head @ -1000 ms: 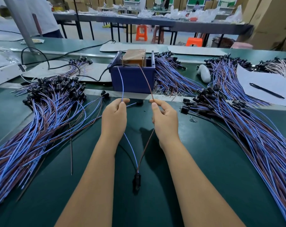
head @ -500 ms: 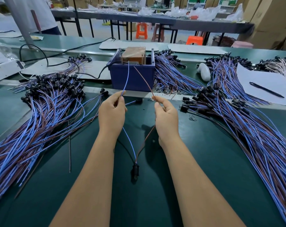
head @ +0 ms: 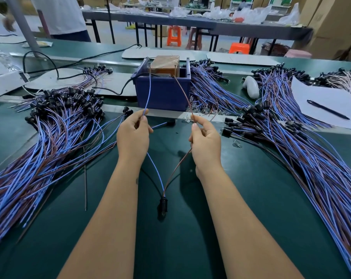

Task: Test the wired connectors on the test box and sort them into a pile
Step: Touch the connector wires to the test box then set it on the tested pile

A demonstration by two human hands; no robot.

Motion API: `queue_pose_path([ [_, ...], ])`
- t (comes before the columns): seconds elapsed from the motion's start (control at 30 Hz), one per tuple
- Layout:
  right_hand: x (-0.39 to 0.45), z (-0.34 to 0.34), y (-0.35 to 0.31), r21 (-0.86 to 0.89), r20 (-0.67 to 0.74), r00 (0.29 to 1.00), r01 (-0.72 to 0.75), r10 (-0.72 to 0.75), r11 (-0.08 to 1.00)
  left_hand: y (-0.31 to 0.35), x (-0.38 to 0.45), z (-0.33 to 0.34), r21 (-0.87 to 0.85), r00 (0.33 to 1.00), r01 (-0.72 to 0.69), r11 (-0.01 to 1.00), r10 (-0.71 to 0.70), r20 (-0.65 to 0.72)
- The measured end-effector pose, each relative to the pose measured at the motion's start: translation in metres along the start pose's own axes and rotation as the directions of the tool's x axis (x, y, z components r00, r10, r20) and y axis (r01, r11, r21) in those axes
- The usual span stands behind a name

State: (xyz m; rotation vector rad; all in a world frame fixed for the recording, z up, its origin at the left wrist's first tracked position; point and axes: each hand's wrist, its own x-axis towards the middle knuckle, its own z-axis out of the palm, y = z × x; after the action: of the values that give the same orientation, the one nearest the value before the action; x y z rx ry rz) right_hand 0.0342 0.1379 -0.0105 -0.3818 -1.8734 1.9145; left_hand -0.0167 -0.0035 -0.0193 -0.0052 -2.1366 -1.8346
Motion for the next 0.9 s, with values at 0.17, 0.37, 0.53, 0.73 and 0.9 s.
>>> queue_pose_path([
  [0.17,0.0014,0.0005,0.0019,-0.014,-0.007,1.0,-0.008,0.008,1.0,-0.0004,0.0005,-0.0016,-0.011,1.0,0.005,1.0,-0.005,-0.009],
  [0.37,0.003,0.0015,0.0017,-0.036,0.015,1.0,-0.009,0.01,0.999,-0.0001,0.0032,-0.0022,-0.028,1.0,0.025,0.999,-0.025,-0.016],
  [0.53,0.0046,0.0018,0.0018,-0.031,0.012,1.0,-0.01,0.01,0.999,0.0002,0.0035,-0.0016,-0.045,0.999,0.036,0.998,-0.036,-0.008],
  [0.73,0.0058,0.0023,0.0026,-0.014,-0.018,1.0,-0.002,0.002,1.0,0.0026,0.0008,-0.0004,-0.061,0.999,0.038,0.997,-0.038,-0.001],
  [0.9,0.006,0.002,0.0026,-0.014,-0.022,1.0,0.0,-0.001,1.0,0.005,-0.0011,-0.0001,-0.055,0.999,0.042,0.998,-0.041,0.013],
])
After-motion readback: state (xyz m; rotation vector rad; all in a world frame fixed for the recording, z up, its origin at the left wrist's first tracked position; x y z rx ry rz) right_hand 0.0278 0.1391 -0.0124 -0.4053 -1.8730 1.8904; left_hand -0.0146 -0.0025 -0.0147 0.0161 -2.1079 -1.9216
